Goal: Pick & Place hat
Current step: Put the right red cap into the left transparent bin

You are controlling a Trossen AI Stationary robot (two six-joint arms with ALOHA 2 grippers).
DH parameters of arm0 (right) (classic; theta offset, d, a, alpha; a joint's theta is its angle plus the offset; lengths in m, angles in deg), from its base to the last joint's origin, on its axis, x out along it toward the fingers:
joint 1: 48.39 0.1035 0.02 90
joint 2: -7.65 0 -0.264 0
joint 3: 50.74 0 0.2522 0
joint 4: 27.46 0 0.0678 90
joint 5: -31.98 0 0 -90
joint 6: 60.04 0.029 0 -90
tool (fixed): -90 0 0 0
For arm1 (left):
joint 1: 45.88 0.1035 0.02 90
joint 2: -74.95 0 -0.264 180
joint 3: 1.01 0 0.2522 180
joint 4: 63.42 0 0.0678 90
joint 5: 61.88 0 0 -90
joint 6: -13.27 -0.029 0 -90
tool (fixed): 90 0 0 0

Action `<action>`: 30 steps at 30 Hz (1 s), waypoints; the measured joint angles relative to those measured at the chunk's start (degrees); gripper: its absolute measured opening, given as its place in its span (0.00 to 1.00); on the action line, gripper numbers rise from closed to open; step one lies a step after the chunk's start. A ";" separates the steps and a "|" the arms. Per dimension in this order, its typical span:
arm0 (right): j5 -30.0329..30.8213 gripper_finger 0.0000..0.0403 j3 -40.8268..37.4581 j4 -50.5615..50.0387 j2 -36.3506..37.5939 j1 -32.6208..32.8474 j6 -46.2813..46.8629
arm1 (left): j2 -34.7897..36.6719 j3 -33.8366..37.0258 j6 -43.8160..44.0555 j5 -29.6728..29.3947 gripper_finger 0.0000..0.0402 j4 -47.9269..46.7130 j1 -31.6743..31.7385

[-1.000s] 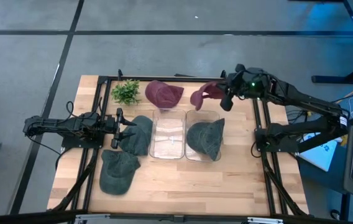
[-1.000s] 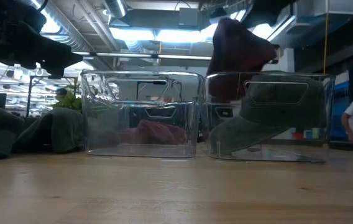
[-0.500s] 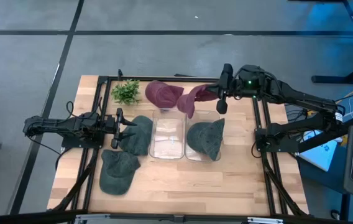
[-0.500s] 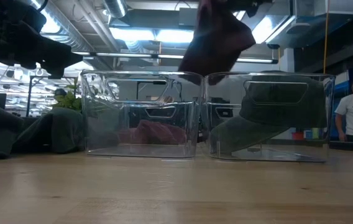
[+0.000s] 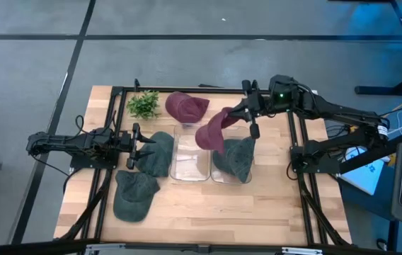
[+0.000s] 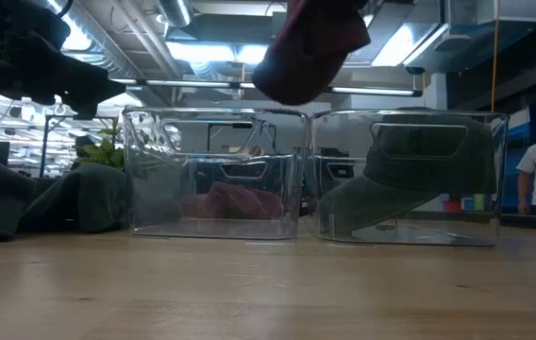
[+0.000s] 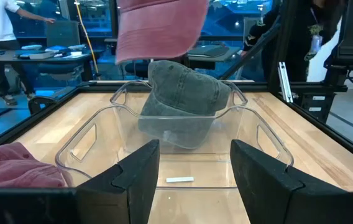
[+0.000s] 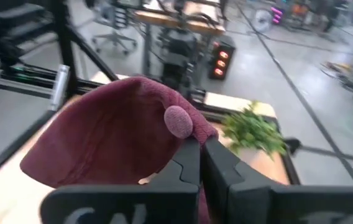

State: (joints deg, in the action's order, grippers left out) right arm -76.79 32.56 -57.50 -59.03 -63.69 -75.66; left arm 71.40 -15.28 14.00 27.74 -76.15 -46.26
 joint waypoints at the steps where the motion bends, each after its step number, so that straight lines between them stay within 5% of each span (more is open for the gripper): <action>1: -1.20 0.00 0.00 0.65 -0.18 0.13 -0.03 | 0.02 0.00 0.00 0.00 0.48 -0.02 0.02; 9: -9.79 0.01 0.00 3.11 -1.20 1.34 0.12 | 0.02 0.00 0.00 0.00 0.48 -0.01 0.01; 30: -9.72 0.00 0.00 1.57 -11.57 3.56 0.13 | 0.00 0.01 0.00 0.00 0.48 0.00 0.01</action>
State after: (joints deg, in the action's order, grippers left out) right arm -86.51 32.56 -55.93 -70.59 -60.13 -75.53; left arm 71.41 -15.28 14.00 27.74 -76.15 -46.25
